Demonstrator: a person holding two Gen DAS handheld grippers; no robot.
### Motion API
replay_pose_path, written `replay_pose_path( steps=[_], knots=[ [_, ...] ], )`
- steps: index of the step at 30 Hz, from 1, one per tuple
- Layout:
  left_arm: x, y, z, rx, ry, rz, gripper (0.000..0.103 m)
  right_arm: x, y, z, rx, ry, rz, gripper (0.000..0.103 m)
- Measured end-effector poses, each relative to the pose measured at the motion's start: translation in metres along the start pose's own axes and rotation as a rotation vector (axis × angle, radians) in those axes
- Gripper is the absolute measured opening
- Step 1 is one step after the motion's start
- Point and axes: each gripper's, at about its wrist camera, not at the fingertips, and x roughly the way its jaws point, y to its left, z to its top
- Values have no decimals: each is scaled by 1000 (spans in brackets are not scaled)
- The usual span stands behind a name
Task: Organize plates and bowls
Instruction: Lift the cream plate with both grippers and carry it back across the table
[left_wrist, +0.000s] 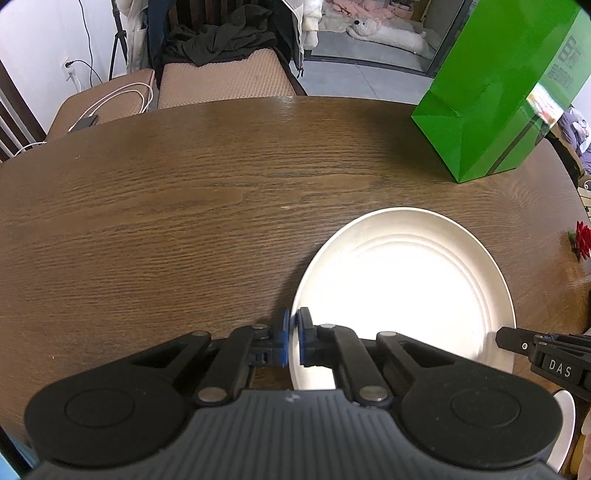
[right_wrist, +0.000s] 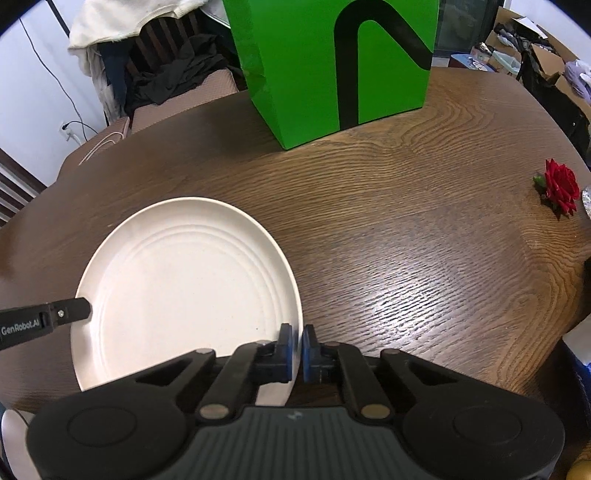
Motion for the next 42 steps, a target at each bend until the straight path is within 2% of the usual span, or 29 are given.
replay_pose_path(
  steps=[19, 42],
  knots=[
    [0, -4, -1, 9, -16, 17, 6, 1, 13, -5, -28, -19, -46, 6],
    [-11, -9, -1, 29, -40, 20, 5, -5, 7, -8, -8, -32, -37, 6]
  ],
)
